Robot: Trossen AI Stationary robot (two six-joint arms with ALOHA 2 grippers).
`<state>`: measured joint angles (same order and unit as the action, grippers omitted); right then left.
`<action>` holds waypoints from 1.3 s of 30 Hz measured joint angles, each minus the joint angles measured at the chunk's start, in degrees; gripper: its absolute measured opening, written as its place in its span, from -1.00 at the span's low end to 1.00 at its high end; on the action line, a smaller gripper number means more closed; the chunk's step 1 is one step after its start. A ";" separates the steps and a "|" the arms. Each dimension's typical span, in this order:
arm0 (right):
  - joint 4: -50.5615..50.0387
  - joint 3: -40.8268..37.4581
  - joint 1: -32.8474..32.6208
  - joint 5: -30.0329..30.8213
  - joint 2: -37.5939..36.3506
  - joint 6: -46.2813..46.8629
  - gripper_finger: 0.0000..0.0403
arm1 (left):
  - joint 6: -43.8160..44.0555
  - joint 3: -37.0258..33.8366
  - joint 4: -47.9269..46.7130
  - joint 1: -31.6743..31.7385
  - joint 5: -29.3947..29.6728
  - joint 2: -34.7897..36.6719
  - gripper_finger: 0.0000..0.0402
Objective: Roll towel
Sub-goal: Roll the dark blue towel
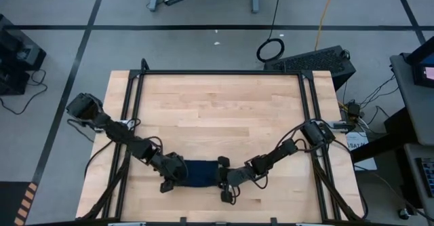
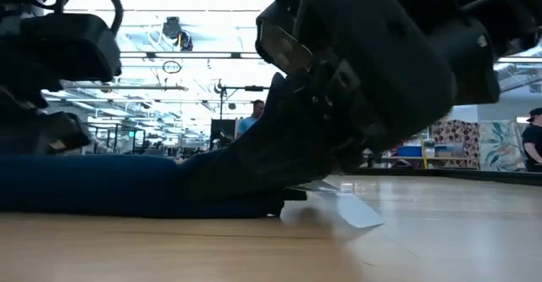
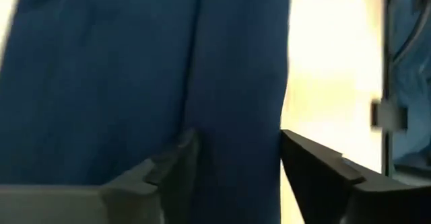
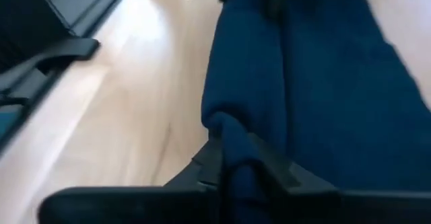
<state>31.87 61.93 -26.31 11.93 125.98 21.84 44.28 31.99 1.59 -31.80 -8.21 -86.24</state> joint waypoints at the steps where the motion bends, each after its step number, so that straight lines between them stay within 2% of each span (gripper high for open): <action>1: -0.06 -0.01 0.26 -1.17 -0.28 0.89 -0.85 | 0.21 0.00 -2.23 -0.23 -0.19 1.09 0.11; 6: -0.49 -0.13 0.85 -3.43 -0.81 5.31 -0.86 | -0.03 -0.07 -9.89 -2.55 -0.09 7.22 0.19; 8: -0.75 -0.12 0.91 -3.72 -0.84 8.21 -0.83 | -0.09 -0.07 -10.89 -4.24 2.94 9.59 0.20; 12: -1.68 -0.09 0.89 -3.45 -0.86 12.10 -0.83 | -1.28 -0.07 -11.09 -9.84 16.10 12.21 0.19; 16: -1.59 -0.04 0.92 -3.10 -0.86 14.91 -0.86 | -1.71 -0.07 -9.13 -15.96 29.77 10.85 0.20; 19: -1.61 -0.05 0.92 -2.84 -0.86 15.49 -0.85 | -1.59 -0.07 -6.87 -19.43 37.02 8.91 0.20; 22: -1.61 -0.07 0.87 -1.67 -0.84 15.69 -0.83 | -2.26 -0.07 -4.11 -21.39 41.81 6.06 0.20; 28: -1.48 -0.13 0.68 -0.24 -0.79 15.55 -0.83 | -4.54 -0.07 0.21 -21.46 42.69 -1.64 0.20; 33: -1.30 -0.18 0.66 -0.14 -0.79 15.54 -0.83 | -5.77 -0.04 2.16 -21.13 43.10 -4.95 0.18; 36: -1.30 -0.20 0.66 -0.10 -0.79 15.44 -0.83 | -5.63 -0.05 3.00 -20.39 41.36 -5.18 0.03; 39: -1.28 -0.22 0.66 -0.08 -0.79 15.35 -0.82 | -5.67 -0.02 3.45 -19.12 40.01 -5.18 -0.31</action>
<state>30.59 61.71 -25.65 11.85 125.19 37.19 38.61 31.97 5.04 -50.91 31.80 -91.42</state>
